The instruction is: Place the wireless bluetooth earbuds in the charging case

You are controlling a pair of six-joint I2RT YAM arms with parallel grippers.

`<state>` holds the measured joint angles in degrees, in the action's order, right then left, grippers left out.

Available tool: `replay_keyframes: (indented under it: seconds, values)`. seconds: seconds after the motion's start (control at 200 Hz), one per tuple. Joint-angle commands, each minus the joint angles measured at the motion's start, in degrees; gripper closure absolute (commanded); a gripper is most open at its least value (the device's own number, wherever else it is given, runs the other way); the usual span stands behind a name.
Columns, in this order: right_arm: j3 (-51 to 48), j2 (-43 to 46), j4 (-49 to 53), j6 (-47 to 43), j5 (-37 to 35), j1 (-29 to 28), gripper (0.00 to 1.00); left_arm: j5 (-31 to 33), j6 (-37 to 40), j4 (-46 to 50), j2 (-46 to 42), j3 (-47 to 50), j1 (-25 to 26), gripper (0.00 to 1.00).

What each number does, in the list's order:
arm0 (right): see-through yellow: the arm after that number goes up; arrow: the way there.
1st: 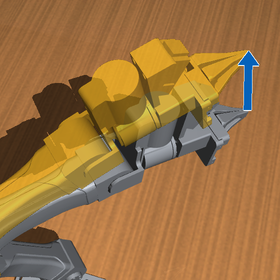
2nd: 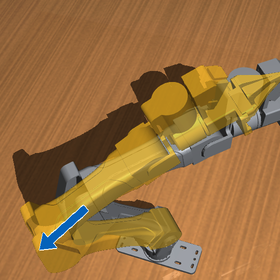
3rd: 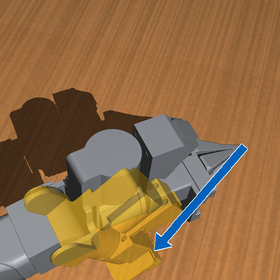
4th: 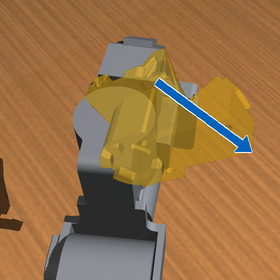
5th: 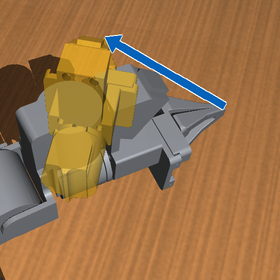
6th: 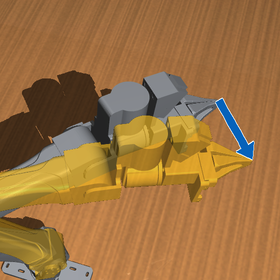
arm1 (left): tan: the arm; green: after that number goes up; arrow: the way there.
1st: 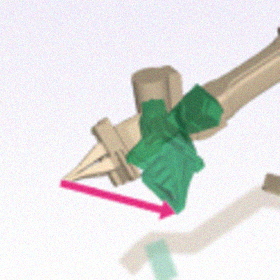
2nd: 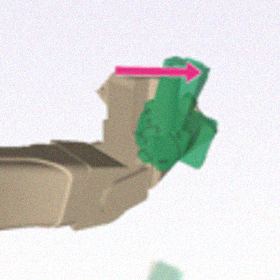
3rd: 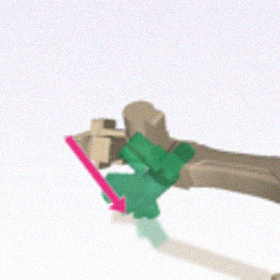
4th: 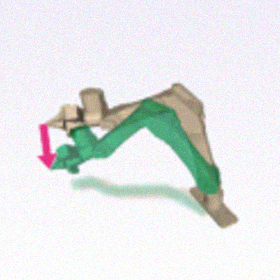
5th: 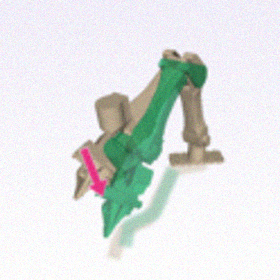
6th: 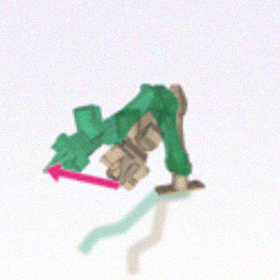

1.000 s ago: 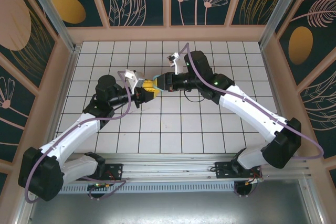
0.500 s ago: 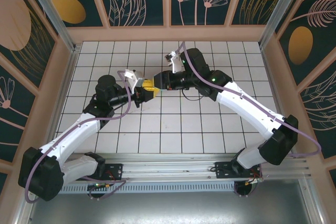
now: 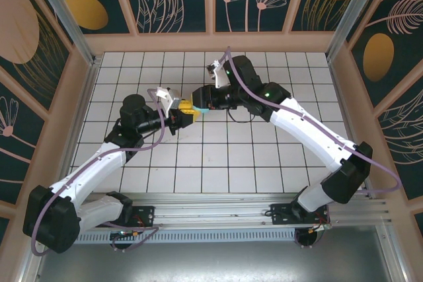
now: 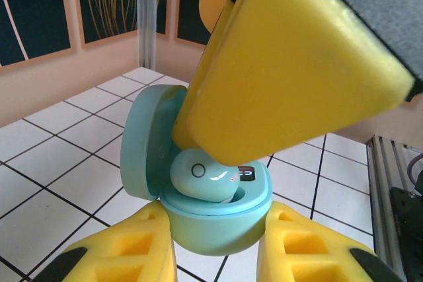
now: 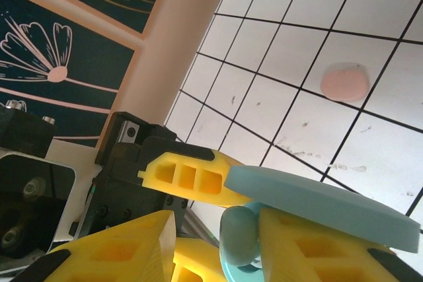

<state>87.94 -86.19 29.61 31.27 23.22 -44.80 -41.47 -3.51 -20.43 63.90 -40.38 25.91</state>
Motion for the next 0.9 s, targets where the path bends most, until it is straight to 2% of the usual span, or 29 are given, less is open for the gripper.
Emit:
replay_keyframes:
  seconds: [0.0, 0.58, 0.896]
  values:
    - [1.8, -0.9, 1.5, -1.5, -2.2, 0.0, 0.61, -1.9, 0.3, -3.8, -1.5, 0.4, 0.2, 1.00]
    - [1.4, -0.2, 0.6, 0.2, -0.5, -1.5, 0.61, -1.3, 0.7, -3.6, -1.9, 0.9, 0.2, 1.00]
    - [-1.6, 2.2, -0.9, 1.9, -2.2, -2.0, 0.61, -1.1, 0.5, -3.9, -2.4, 1.3, 0.2, 1.00]
